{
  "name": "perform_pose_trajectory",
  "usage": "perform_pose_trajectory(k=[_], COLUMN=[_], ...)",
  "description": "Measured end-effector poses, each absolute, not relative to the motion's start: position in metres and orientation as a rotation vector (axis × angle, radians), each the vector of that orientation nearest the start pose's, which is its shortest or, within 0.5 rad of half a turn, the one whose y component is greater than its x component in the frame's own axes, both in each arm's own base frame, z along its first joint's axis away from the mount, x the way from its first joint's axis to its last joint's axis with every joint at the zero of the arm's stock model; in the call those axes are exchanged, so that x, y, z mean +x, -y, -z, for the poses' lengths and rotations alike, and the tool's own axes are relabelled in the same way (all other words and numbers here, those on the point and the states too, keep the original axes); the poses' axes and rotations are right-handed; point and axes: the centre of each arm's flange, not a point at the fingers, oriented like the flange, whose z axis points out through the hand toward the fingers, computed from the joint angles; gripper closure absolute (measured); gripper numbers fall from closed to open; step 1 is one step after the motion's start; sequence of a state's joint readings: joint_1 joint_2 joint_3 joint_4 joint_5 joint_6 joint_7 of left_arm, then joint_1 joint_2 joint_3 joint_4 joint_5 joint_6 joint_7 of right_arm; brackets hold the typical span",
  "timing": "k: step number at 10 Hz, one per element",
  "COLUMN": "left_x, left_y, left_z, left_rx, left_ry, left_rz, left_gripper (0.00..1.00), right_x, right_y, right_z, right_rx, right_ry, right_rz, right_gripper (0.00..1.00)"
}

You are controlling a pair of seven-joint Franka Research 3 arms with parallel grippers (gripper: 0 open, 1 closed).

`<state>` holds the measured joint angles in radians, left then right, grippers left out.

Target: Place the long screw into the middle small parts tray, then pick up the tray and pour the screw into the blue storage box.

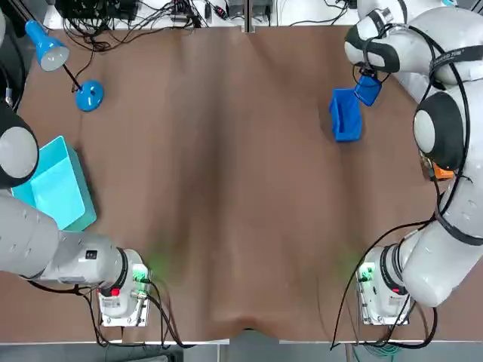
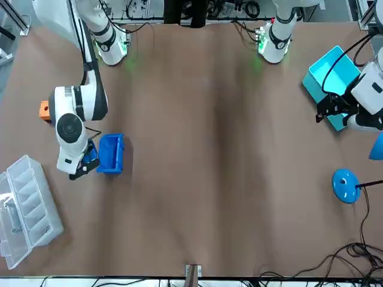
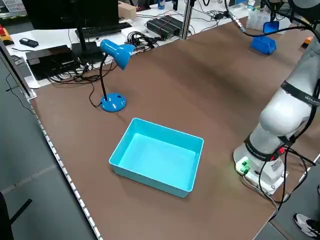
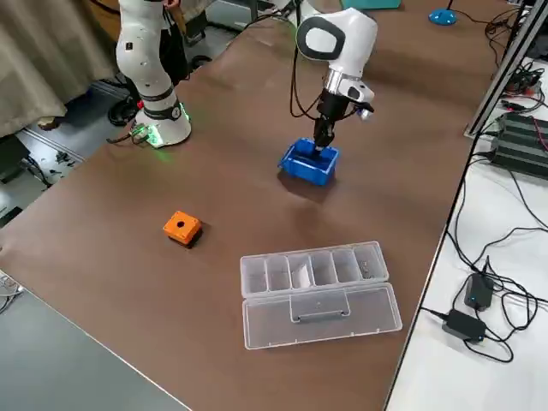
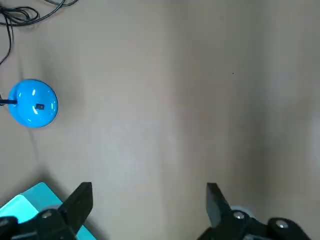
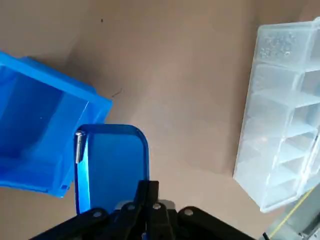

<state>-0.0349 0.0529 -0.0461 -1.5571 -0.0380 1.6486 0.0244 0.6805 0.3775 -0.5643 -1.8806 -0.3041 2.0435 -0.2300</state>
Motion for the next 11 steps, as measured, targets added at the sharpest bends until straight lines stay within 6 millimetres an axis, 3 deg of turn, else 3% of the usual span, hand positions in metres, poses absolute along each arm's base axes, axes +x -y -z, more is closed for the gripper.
perform_pose_trajectory(k=[3,7,11], left_x=[0.576,0.576,0.576], left_y=[0.051,0.051,0.051], left_z=[-0.608,-0.608,-0.608], left_rx=[-3.178,-3.178,-3.178], left_ry=[-0.167,-0.167,-0.167], left_rz=[0.06,0.06,0.06], left_gripper=[0.0,0.0,0.0], right_x=[0.594,0.593,0.578], right_y=[-0.106,-0.106,-0.153], right_z=[-0.33,-0.331,-0.319], right_rx=[-3.527,-3.62,-3.754], right_ry=[0.874,0.804,0.741], right_rz=[-0.372,-0.37,-0.333], right_gripper=[0.98,0.98,0.98])
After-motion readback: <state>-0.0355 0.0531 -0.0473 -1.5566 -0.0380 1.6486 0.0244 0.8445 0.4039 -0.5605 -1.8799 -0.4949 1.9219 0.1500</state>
